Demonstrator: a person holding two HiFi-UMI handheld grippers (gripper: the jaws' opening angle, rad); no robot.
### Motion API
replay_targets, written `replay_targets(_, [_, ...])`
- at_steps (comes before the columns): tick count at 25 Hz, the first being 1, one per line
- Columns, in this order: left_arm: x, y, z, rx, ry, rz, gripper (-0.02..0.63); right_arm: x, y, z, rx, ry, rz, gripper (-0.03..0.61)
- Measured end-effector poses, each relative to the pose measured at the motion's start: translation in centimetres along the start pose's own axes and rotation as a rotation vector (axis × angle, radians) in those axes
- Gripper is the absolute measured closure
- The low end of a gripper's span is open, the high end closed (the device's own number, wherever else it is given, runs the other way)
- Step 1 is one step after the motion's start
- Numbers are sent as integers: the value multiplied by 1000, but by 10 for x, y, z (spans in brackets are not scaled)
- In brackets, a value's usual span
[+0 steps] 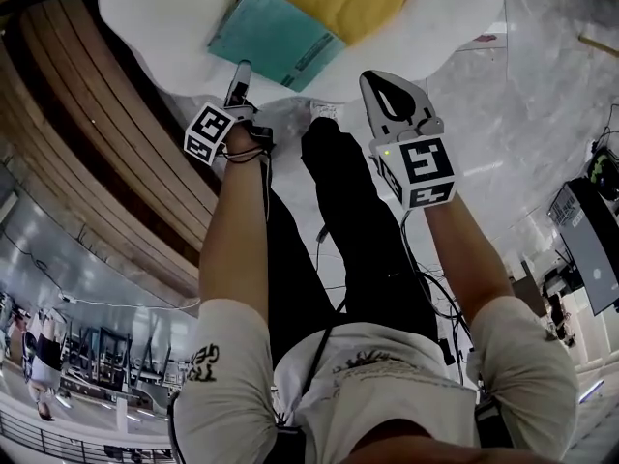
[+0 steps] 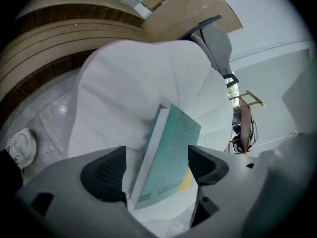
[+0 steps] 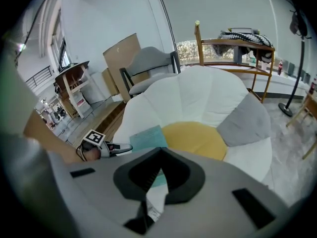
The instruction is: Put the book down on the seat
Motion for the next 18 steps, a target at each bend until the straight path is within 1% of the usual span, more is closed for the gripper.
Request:
replay_targets(2, [5,4,14,31,-4,-40,248,6,6,3,9,-17,-6,551])
replay_targets(3, [9,4,22,55,-3,-79,303,9,11,5,12,-30,-11,551])
replay_targets(4, [13,2,29,83,3,-133,454,13,16,8,13,-43,-16,551])
replay_targets(5, [17,-2,35,109,19,-201,563,18,23,11,11,-56,-20,551])
replay_targets(6, [21,-9,41,129,42,-283,586,22,30,14,11,-68,-25,551])
replay_targets(9, [37,-43,61,157,99,-585,594,38,57,27,14,-99,-32,551])
replay_targets(10, [44,-57,69,157,101,-674,594,44,67,31,12,-110,-32,551])
replay_targets(11, [52,-73,78,148,91,-740,594,50,76,35,10,-122,-33,551])
replay_targets(12, [62,-90,87,132,69,-786,594,56,85,38,7,-136,-37,551])
replay_targets(14, [83,-125,107,91,15,-846,594,70,101,46,-2,-168,-59,551])
replay_targets(16, [101,-162,134,57,-29,-890,594,85,118,58,-13,-207,-90,551])
replay_targets(18, [117,-195,170,31,-51,-922,594,103,141,75,-28,-247,-102,552])
Point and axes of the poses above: the fingertips, and each gripper's own axes: z backward along the fingers, y to its left, x out of its top, the point moved 6 cm from there along z, backward along the fingers, and after that the axes turned 13 degrees about -z, right-handed, at the moved point
